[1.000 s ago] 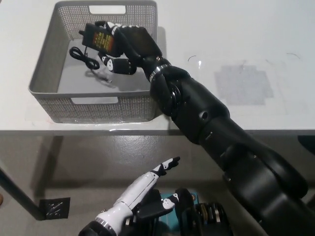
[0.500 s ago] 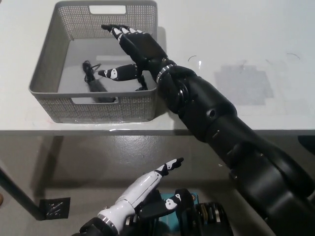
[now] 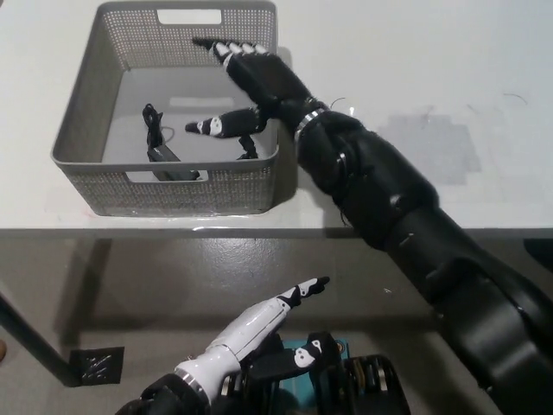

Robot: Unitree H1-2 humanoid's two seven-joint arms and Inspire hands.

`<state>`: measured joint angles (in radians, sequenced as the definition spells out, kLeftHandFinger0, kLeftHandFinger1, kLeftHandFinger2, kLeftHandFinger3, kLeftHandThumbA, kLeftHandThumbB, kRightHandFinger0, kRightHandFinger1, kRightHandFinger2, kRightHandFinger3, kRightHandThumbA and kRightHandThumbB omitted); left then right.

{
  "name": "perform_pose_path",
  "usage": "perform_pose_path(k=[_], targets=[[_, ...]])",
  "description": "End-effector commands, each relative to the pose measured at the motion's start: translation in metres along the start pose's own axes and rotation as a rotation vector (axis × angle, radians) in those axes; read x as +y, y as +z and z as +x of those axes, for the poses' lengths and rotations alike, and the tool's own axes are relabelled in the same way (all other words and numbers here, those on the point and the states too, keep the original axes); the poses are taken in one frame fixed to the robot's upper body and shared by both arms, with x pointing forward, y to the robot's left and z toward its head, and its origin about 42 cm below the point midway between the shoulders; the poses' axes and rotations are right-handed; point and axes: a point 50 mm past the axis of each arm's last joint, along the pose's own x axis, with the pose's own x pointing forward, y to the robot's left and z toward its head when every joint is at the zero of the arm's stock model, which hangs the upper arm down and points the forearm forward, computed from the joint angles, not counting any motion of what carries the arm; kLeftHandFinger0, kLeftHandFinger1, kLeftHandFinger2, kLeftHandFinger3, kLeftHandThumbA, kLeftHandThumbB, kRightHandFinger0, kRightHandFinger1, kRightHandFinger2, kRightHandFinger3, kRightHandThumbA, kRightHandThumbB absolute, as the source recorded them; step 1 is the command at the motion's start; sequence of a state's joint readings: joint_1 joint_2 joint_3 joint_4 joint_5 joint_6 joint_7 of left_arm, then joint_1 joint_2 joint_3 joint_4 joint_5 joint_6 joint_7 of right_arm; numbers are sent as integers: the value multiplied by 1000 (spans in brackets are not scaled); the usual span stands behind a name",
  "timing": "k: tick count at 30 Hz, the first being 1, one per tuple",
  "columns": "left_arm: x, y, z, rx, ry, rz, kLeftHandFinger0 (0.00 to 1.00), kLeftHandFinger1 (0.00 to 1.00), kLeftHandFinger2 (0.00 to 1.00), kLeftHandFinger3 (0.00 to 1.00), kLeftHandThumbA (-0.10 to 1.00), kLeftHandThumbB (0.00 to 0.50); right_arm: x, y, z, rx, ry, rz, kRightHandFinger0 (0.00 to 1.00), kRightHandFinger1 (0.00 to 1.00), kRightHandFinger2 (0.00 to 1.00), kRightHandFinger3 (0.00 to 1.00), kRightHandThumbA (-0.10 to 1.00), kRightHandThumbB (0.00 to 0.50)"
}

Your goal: Use the right hand to pick up a black power cord and place it into a container on the left hand side

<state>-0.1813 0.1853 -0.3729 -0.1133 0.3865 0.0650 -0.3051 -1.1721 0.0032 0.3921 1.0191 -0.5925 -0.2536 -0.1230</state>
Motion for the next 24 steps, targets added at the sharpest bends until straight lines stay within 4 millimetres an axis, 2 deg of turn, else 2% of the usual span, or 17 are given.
perform_pose_path(k=[1,4,5,6,8,10,12,13,14,16,19,20,21,24], targets=[[10,8,3,-2,-27,42,1000,1000,1000,1000,455,69,-70,10,0,-95,-175,81,1000,1000,1000,1000,1000,500],[9,6,4,-7,-30,13,1000,1000,1000,1000,359,82,-102,10,-13,-119,-252,130,1000,1000,1000,1000,1000,494],[9,6,4,-8,-30,3,1000,1000,1000,1000,350,83,-113,10,-18,-136,-278,156,1000,1000,1000,1000,1000,470],[9,5,4,-5,-31,1,1000,1000,1000,1000,351,83,-118,10,-22,-148,-291,173,1000,1000,1000,1000,1000,465],[10,5,5,1,-29,-8,1000,1000,1000,1000,390,85,-135,9,-33,-142,-330,251,1000,1000,1000,1000,1000,499],[10,5,5,2,-24,-4,1000,1000,1000,1000,436,81,-146,6,-46,-132,-386,317,1000,1000,1000,1000,1000,500],[10,3,5,-18,-13,-4,1000,1000,1000,1000,439,63,-156,0,-63,-143,-432,344,1000,1000,1000,1000,1000,468],[10,2,5,-24,-7,1,1000,1000,1000,1000,461,58,-158,-4,-71,-144,-451,356,1000,1000,1000,1000,1000,467],[10,2,5,-28,-3,5,1000,1000,1000,1000,516,54,-158,-7,-77,-143,-465,368,1000,1000,1000,1000,1000,462],[11,0,4,-37,11,6,1000,1000,1000,1000,699,43,-155,-18,-99,-141,-512,396,1000,1000,1000,1000,1000,445],[16,1,2,-43,26,-6,1000,1000,1000,1000,849,38,-142,-24,-133,-170,-563,435,1000,1000,1000,1000,1000,455],[18,1,2,-45,33,-6,1000,1000,1000,1000,918,43,-139,-24,-137,-176,-563,445,1000,1000,1000,1000,1000,447],[21,1,2,-51,53,-13,1000,1000,1000,1000,935,39,-126,-22,-153,-183,-559,463,1000,1000,1000,1000,1000,427],[24,-1,3,-80,98,-46,1000,1000,1000,1000,992,67,-98,-19,-183,-184,-543,523,1000,1000,1000,1000,1000,434]])
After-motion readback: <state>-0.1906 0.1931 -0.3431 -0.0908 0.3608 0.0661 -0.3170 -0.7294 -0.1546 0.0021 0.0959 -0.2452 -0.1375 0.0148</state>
